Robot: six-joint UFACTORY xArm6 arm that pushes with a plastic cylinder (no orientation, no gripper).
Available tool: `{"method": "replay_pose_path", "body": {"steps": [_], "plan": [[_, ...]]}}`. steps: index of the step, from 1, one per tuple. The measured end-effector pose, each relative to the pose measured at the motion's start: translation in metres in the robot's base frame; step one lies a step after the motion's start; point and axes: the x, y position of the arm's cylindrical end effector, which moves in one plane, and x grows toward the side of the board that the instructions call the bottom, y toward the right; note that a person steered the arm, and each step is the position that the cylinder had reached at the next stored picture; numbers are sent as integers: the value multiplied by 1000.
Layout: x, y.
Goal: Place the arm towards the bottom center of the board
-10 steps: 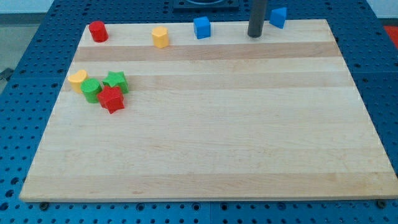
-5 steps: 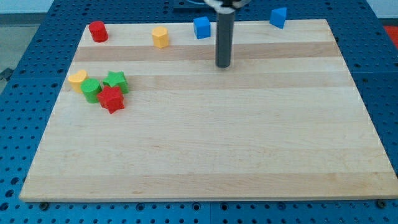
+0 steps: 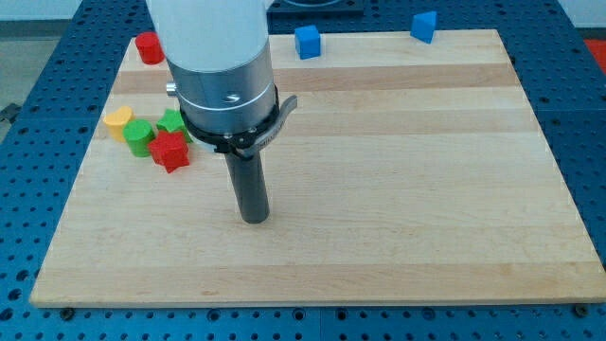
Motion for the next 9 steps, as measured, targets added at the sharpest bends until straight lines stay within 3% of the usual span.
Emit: {"method": "replay_pose_path", "body": {"steps": [1, 2, 3, 4, 5, 6, 7, 8, 9], "plan": [[36, 54], [39, 64], [92, 85], [92, 85], [49, 145], [48, 145], [-17, 85], [-17, 85], [23, 71]]}}
